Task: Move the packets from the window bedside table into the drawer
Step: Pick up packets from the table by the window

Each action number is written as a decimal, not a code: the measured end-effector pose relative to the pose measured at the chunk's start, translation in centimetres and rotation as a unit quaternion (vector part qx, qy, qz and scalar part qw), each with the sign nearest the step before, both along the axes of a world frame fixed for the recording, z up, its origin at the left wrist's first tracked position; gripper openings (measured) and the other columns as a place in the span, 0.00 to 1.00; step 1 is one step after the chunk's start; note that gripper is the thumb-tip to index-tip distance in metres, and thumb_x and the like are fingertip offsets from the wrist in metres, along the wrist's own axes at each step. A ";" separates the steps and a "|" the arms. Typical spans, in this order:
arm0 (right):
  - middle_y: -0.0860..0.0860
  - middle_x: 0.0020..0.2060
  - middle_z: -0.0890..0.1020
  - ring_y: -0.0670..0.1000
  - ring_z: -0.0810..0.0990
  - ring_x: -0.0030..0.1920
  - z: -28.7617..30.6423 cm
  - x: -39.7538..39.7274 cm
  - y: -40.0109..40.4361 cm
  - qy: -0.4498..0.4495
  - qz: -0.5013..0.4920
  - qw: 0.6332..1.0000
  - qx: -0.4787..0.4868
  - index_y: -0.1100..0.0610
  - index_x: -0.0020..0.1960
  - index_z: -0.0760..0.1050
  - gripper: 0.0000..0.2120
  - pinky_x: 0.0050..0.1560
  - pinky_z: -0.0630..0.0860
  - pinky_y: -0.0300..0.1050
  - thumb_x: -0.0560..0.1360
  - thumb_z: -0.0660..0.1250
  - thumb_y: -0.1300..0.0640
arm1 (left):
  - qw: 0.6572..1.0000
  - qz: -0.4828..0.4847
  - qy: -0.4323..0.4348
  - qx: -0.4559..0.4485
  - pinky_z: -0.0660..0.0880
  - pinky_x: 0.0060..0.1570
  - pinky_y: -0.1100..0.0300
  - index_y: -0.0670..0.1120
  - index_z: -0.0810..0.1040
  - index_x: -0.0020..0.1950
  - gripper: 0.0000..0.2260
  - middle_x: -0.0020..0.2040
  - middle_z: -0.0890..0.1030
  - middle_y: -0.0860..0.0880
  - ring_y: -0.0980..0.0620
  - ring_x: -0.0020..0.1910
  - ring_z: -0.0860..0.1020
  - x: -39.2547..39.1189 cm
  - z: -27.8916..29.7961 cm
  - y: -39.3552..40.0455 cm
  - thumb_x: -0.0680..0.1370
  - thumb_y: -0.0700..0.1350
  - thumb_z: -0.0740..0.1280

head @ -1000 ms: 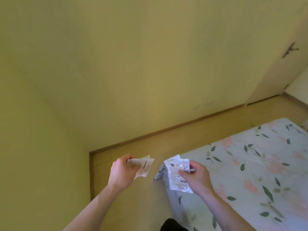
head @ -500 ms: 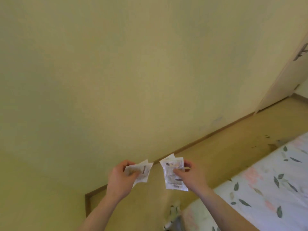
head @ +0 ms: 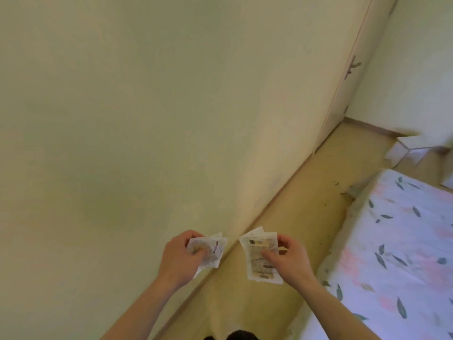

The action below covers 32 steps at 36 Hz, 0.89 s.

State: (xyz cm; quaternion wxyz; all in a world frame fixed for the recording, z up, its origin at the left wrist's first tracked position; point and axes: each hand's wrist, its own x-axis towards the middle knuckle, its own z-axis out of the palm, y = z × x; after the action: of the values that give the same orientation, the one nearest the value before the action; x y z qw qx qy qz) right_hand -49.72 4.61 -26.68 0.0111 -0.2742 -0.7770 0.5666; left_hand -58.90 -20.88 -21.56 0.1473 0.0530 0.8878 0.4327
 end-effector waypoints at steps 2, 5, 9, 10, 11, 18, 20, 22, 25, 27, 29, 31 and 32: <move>0.42 0.47 0.85 0.42 0.85 0.41 0.4 -0.8 1.9 0.000 -0.035 0.999 0.012 0.49 0.57 0.80 0.14 0.41 0.83 0.42 0.73 0.77 0.53 | 0.999 -0.046 0.009 -0.016 0.76 0.37 0.58 0.54 0.82 0.40 0.06 0.37 0.83 0.59 0.59 0.37 0.80 -3.7 0.2 2.7 0.70 0.42 0.74; 0.41 0.46 0.85 0.41 0.85 0.39 1.1 -1.0 5.1 0.003 -0.107 0.994 0.012 0.47 0.55 0.81 0.11 0.38 0.81 0.38 0.74 0.76 0.54 | 0.993 -0.119 0.019 -0.013 0.76 0.36 0.60 0.54 0.82 0.40 0.07 0.37 0.83 0.59 0.59 0.37 0.80 -7.5 0.9 7.8 0.70 0.42 0.75; 0.42 0.47 0.85 0.46 0.86 0.43 1.2 -1.9 10.4 0.002 -0.191 0.982 0.001 0.44 0.54 0.79 0.12 0.43 0.84 0.46 0.74 0.76 0.55 | 0.982 -0.190 0.015 0.003 0.74 0.33 0.66 0.53 0.82 0.40 0.07 0.37 0.83 0.57 0.58 0.35 0.79 -12.1 1.3 15.5 0.70 0.41 0.76; 0.42 0.47 0.85 0.46 0.86 0.42 1.0 -2.2 11.8 0.003 -0.207 0.978 -0.002 0.44 0.54 0.79 0.12 0.42 0.84 0.46 0.73 0.76 0.55 | 0.979 -0.204 0.012 0.007 0.74 0.32 0.66 0.53 0.82 0.40 0.07 0.37 0.83 0.57 0.58 0.35 0.79 -13.1 1.4 17.5 0.70 0.41 0.76; 0.43 0.47 0.85 0.45 0.86 0.42 0.9 -2.5 13.3 0.003 -0.224 0.975 -0.006 0.44 0.53 0.79 0.12 0.40 0.83 0.44 0.74 0.76 0.55 | 0.976 -0.216 0.008 0.011 0.73 0.32 0.67 0.53 0.82 0.40 0.07 0.37 0.83 0.56 0.59 0.35 0.79 -14.0 1.5 19.4 0.70 0.41 0.76; 0.42 0.47 0.85 0.44 0.86 0.41 -0.2 -7.3 24.8 0.007 -0.287 0.958 -0.016 0.48 0.59 0.80 0.15 0.37 0.81 0.39 0.74 0.76 0.55 | 0.964 -0.265 0.005 0.026 0.76 0.34 0.63 0.53 0.82 0.40 0.06 0.38 0.84 0.56 0.57 0.36 0.80 -20.3 1.4 33.4 0.70 0.42 0.76; 0.41 0.47 0.85 0.43 0.86 0.40 0.5 -8.7 28.5 0.002 -0.289 0.957 -0.015 0.48 0.59 0.80 0.15 0.35 0.80 0.36 0.74 0.76 0.55 | 0.963 -0.269 -0.001 0.023 0.77 0.36 0.59 0.53 0.83 0.41 0.06 0.38 0.84 0.56 0.55 0.36 0.80 -21.9 1.7 37.6 0.70 0.43 0.76; 0.41 0.46 0.85 0.42 0.86 0.39 1.3 -10.0 32.4 0.010 -0.293 0.956 -0.011 0.48 0.59 0.80 0.14 0.33 0.79 0.34 0.74 0.75 0.56 | 0.963 -0.268 -0.006 0.036 0.77 0.36 0.58 0.52 0.82 0.41 0.06 0.38 0.84 0.55 0.56 0.35 0.80 -23.3 2.0 41.5 0.70 0.42 0.77; 0.42 0.45 0.85 0.42 0.86 0.39 2.7 -12.2 38.2 0.013 -0.302 0.953 -0.002 0.51 0.59 0.81 0.14 0.32 0.77 0.33 0.75 0.75 0.57 | 0.961 -0.273 -0.008 0.053 0.76 0.36 0.58 0.52 0.82 0.42 0.07 0.38 0.84 0.55 0.57 0.35 0.79 -25.5 2.8 47.0 0.71 0.42 0.77; 0.43 0.45 0.85 0.43 0.85 0.40 3.3 -13.7 41.6 0.012 -0.309 0.951 -0.003 0.51 0.58 0.81 0.13 0.32 0.77 0.32 0.75 0.75 0.57 | 0.961 -0.272 -0.009 0.055 0.76 0.35 0.59 0.53 0.82 0.41 0.07 0.38 0.84 0.55 0.57 0.34 0.79 -27.1 3.1 50.2 0.71 0.42 0.77; 0.43 0.46 0.85 0.43 0.86 0.40 3.7 -15.3 44.7 0.018 -0.316 0.949 0.003 0.50 0.58 0.81 0.13 0.33 0.77 0.33 0.74 0.76 0.56 | 0.959 -0.275 -0.007 0.062 0.76 0.35 0.59 0.52 0.83 0.41 0.06 0.38 0.84 0.55 0.57 0.35 0.80 -28.8 3.2 53.2 0.72 0.42 0.77; 0.42 0.46 0.86 0.44 0.86 0.40 4.0 -17.0 47.7 0.020 -0.317 0.948 0.009 0.50 0.57 0.81 0.12 0.34 0.78 0.34 0.74 0.76 0.56 | 0.957 -0.282 -0.004 0.068 0.77 0.36 0.59 0.53 0.83 0.41 0.07 0.38 0.84 0.55 0.57 0.36 0.80 -30.7 3.2 56.3 0.72 0.42 0.77; 0.42 0.46 0.85 0.44 0.86 0.41 4.0 -18.0 49.2 0.020 -0.317 0.948 0.010 0.50 0.57 0.81 0.12 0.34 0.78 0.34 0.75 0.75 0.56 | 0.956 -0.285 -0.003 0.069 0.77 0.37 0.58 0.53 0.83 0.42 0.07 0.39 0.84 0.56 0.57 0.37 0.81 -31.7 3.1 58.0 0.72 0.42 0.77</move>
State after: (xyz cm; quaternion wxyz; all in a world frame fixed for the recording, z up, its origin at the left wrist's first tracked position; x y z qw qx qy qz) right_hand -67.70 53.85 -22.72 0.2084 -0.4954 -0.6549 0.5314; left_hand -90.63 37.07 -18.41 0.2634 0.3129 0.8033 0.4329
